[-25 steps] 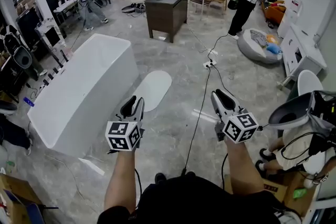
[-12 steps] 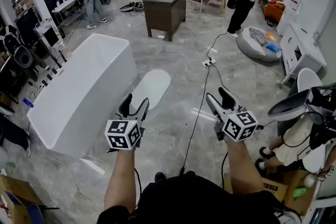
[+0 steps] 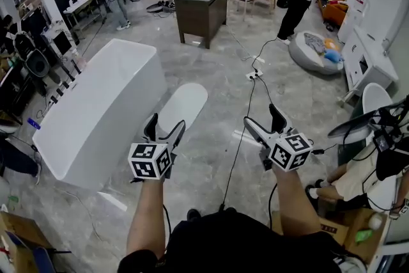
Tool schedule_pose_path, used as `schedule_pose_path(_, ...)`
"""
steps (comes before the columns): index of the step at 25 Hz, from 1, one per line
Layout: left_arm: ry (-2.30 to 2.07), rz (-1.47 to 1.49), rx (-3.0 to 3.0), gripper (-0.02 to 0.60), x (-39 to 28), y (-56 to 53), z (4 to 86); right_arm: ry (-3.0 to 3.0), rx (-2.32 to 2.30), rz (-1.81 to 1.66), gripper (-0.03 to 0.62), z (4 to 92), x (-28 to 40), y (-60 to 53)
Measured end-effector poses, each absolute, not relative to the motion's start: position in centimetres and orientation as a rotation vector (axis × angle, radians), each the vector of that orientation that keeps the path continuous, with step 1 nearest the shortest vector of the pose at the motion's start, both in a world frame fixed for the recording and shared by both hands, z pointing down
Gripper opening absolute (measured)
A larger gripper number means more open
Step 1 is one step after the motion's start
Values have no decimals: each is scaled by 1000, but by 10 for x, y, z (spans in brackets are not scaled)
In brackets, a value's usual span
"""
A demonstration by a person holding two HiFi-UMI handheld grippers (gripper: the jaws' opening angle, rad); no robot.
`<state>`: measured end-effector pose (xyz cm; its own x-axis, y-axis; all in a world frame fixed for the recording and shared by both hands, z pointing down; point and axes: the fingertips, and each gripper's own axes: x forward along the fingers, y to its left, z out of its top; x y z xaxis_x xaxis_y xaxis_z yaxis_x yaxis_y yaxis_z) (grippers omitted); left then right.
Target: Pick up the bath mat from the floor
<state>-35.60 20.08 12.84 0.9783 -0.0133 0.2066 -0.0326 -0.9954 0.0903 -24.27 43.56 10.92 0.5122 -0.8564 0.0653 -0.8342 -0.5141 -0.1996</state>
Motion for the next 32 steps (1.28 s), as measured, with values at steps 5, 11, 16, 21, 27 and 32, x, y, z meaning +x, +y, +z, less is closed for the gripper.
schedule_pose_path(5,-57,319,3031,422,-353,202,127,1470,-2586,-235,497,109,-239,437)
schedule_pose_path(11,-83,340,3046,462,-349,210,127,1499,-2574,-251,542,112,-236,441)
schedule_pose_path(16,-138,344,3058,479,-346,214,130,1515,-2563,-263,557,116,-232,448)
schedule_pose_path(21,-167,334,3045,479,-343,226,133,1523,-2567,-263,557,119,-224,467)
schedule_pose_path(27,-235,344,3052,482,-343,238,140,1537,-2553,-298,557,128,-222,495)
schedule_pose_path(32,-211,348,3044,482,-333,256,141,1514,-2545,-319,557,132,-212,521)
